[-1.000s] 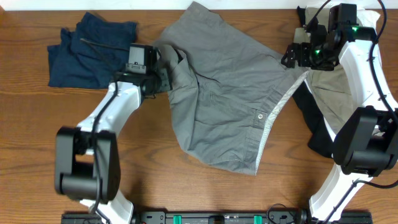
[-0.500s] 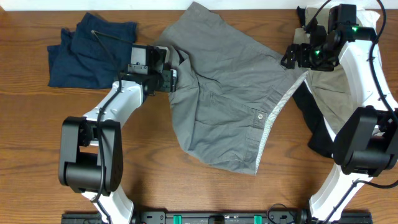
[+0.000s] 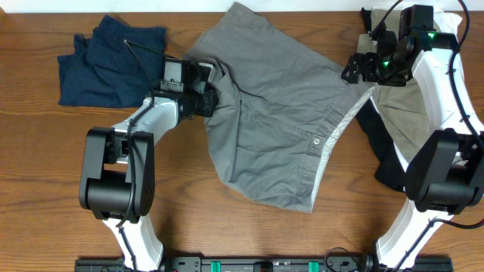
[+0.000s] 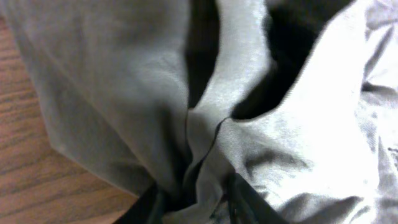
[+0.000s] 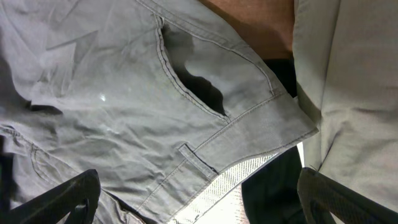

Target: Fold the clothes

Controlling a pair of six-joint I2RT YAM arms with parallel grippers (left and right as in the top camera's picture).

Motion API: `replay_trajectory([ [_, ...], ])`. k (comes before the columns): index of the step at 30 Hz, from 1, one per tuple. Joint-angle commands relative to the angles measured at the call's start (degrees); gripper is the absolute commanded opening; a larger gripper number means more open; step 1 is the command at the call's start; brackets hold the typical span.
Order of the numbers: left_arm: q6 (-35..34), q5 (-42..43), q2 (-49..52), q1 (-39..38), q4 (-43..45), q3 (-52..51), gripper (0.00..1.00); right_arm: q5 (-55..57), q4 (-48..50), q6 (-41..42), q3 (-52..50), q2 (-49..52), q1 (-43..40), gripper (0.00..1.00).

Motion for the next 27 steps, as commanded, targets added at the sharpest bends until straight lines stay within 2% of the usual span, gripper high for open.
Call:
replay_trajectory([
  [1,-1.0,1.2,-0.2,0.3,0.0,-0.1,0.25,-0.8,0.3,-0.9,0.6,-2.1,0.6,0.99],
  [6,-1.8,0.3,-3.9,0.3,-4.2,0.5,0.24,-0.8,0.4,-1.0,0.6,-2.1,0.6,0.99],
  [10,-5.6,-5.9,-10.3,0.3,-11.4,0.9,0.24,-0.8,0.4,-1.0,0.6,-2.1,0.6,0.99],
  [16,-11.5,-17.5,-21.0,0.3,-29.2,0.9,0.23,-0.8,-0.1,-1.0,0.6,-2.1,0.6,0.99],
  [21,-14.6,-20.6,-24.4,0.3,-41.2,0.9,0.22,-1.1,-1.3,-0.9,0.6,-2.1,0.6,0.99],
  [24,-15.6,-20.5,-23.8,0.3,-43.5,0.7,0.21,-2.4,-2.1,-0.9,0.6,-2.1,0.6,0.99],
  [27,-14.2,-20.5,-22.1,0.3,-39.7,0.5,0.19,-2.4,-2.3,-1.0,0.6,-2.1,0.7,0.99],
])
